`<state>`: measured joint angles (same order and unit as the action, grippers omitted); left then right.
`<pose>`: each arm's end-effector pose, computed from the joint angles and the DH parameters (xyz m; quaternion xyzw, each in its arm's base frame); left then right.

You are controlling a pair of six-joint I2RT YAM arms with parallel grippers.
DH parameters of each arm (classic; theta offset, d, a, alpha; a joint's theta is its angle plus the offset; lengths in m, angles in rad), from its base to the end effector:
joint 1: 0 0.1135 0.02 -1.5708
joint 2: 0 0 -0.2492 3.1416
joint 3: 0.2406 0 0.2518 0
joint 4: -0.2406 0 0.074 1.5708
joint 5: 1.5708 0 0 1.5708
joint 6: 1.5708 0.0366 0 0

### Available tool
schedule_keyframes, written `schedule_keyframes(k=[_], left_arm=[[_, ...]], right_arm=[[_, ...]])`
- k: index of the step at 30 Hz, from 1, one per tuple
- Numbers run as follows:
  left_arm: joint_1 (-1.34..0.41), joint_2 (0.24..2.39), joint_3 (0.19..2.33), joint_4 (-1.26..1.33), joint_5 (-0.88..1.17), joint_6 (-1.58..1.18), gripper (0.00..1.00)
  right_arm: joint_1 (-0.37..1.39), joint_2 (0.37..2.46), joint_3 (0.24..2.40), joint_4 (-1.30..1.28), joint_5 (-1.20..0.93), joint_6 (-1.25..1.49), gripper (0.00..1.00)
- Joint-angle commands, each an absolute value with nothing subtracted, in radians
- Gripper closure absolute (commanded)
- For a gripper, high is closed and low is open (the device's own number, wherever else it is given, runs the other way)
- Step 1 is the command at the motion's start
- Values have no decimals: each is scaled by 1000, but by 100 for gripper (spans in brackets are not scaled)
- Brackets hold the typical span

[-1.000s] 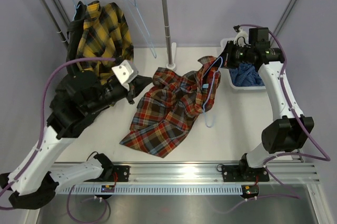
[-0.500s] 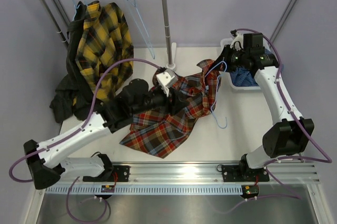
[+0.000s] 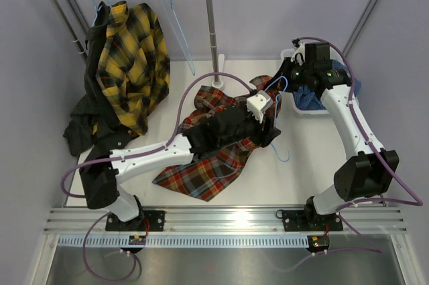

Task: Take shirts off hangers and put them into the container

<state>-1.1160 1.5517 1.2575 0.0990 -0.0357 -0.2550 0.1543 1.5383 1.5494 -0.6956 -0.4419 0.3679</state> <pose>0.1660 -0.3364 0.3277 0.3121 0.7068 -0.3912 0.5001 0.3323 0.0675 0.3576 0.0005 0.8864 0.2993 0.3531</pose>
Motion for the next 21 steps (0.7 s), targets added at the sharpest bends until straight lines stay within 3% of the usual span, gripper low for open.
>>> schedule_keyframes(k=[1, 10, 21], left_arm=[[-1115, 1578, 1344, 170, -57, -316, 43], [-1100, 1718, 1483, 3, -70, -440, 43], [-1094, 1724, 1517, -150, -149, -601, 39]], right_arm=[[170, 1517, 1545, -675, -420, 376, 100], [170, 1493, 1526, -675, -419, 367, 100], [170, 1460, 1497, -661, -417, 362, 100]])
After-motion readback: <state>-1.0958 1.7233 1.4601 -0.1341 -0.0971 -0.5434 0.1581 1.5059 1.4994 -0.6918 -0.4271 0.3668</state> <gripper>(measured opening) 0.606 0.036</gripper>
